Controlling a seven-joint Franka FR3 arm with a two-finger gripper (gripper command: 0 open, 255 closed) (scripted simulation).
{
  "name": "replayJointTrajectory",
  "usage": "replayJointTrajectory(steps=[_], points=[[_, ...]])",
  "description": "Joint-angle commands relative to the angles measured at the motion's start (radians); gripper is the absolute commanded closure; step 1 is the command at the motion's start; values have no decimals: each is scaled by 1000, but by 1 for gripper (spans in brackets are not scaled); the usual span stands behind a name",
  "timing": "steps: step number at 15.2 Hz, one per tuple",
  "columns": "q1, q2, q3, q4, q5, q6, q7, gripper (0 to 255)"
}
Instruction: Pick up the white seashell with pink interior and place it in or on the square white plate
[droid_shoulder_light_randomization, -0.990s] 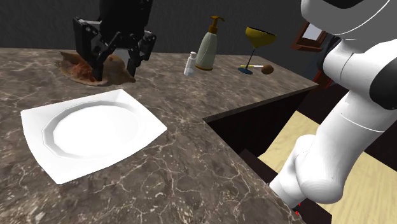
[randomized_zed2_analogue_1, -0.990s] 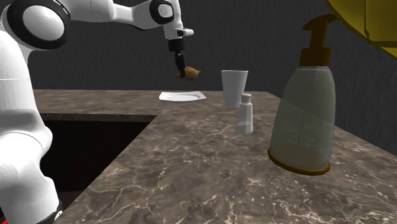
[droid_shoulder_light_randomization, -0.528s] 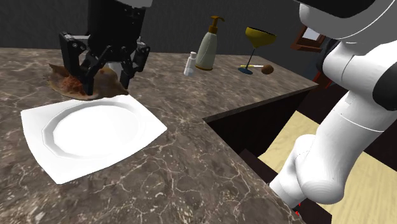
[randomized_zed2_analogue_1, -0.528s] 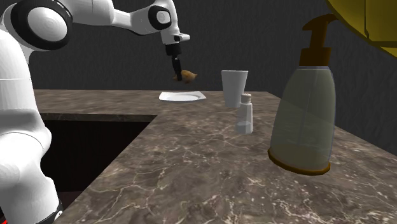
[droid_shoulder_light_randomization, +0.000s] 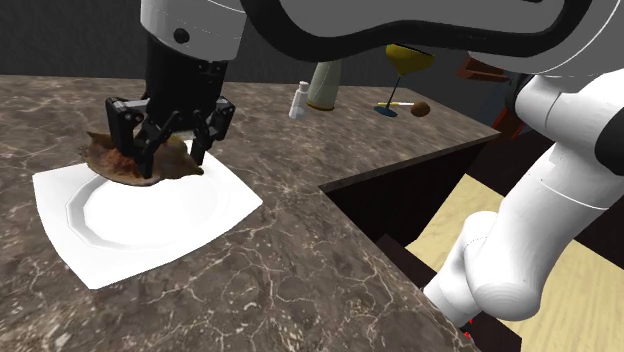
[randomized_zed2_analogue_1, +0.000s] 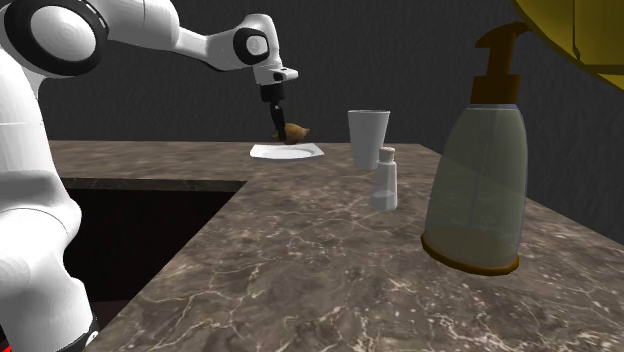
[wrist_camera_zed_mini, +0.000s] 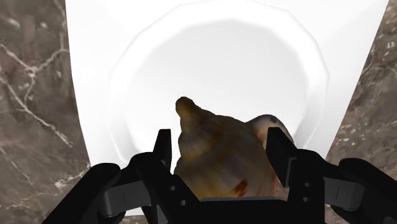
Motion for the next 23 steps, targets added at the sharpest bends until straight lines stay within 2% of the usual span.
replayJointTrajectory(steps=[1,9,10,15,19,23], points=[[-1,-3,-1,-38,1,36,0,255],[-1,-3,-1,-38,1,36,0,255],[-1,-3,-1,-38,1,36,0,0],[-1,-3,-1,-38,1,36,0,0],[-1,-16,0,75,9,-87,-5,0],[-1,-16,0,75,9,-87,-5,0]])
